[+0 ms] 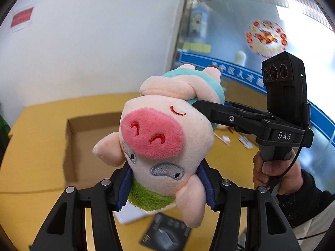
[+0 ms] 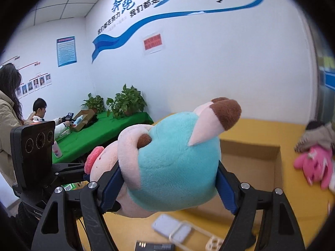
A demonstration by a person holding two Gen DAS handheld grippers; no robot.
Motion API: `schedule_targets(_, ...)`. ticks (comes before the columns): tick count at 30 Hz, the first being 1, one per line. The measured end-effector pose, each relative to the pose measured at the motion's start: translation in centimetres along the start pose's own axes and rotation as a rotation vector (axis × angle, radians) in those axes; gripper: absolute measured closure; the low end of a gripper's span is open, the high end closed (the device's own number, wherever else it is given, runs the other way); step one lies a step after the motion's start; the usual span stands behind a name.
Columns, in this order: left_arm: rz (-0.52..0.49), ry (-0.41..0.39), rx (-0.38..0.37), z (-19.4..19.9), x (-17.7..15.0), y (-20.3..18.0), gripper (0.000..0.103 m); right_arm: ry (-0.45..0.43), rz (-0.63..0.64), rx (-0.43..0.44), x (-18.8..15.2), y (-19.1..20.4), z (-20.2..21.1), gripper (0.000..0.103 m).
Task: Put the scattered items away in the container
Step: 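Carry the plush pig into the cardboard box and open the right gripper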
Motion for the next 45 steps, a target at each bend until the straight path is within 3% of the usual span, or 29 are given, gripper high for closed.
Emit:
schedule_targets(5, 0.060, -0.028, 0.067, -1.9, 4.6, 5.3, 0.042, 0.024, 0.044, 0.061, 5.4, -1.5, -6.6, 0.024)
schedule_targets(12, 0.179, 0.011, 0.116, -8.4, 7.4, 12.5, 0.042, 0.111, 0.061, 0.132, 7.7, -5.8, -16.6, 0.024)
schedule_targets(18, 0.262, 0.100, 0.152, -15.5, 6.3, 16.5, 0.042, 0.196, 0.039, 0.189, 6.7, -10.6, -25.4, 0.023)
schedule_targets(25, 0.381, 0.243, 0.221, -23.3, 2.6, 21.7, 0.044, 0.316, -0.055, 0.273, 2.2, -15.1, -35.9, 0.024)
schedule_targets(29, 0.428, 0.325, 0.284, -25.7, 0.3, 23.5, 0.044, 0.376, -0.092, 0.330, -0.3, -15.7, -40.3, 0.024)
schedule_targets(33, 0.481, 0.375, 0.325, -27.1, -1.5, 24.7, 0.044, 0.417, -0.097, 0.350, -2.2, -15.3, -43.2, 0.024)
schedule_targets(37, 0.518, 0.399, 0.344, -28.2, -2.8, 25.0, 0.044, 0.430, -0.100, 0.323, -2.9, -15.5, -45.3, 0.016)
schedule_targets(45, 0.525, 0.337, 0.344, -26.6, -3.2, 23.3, 0.035, 0.415, -0.043, 0.171, -1.6, -16.3, -42.6, 0.013)
Point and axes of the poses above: each gripper's, at about its wrist camera, not at the fingertips, and z roughly against the way its jaws point, y to its left, x to its top, the point moved 1 cm from there along -z, roughly the way its jaws point
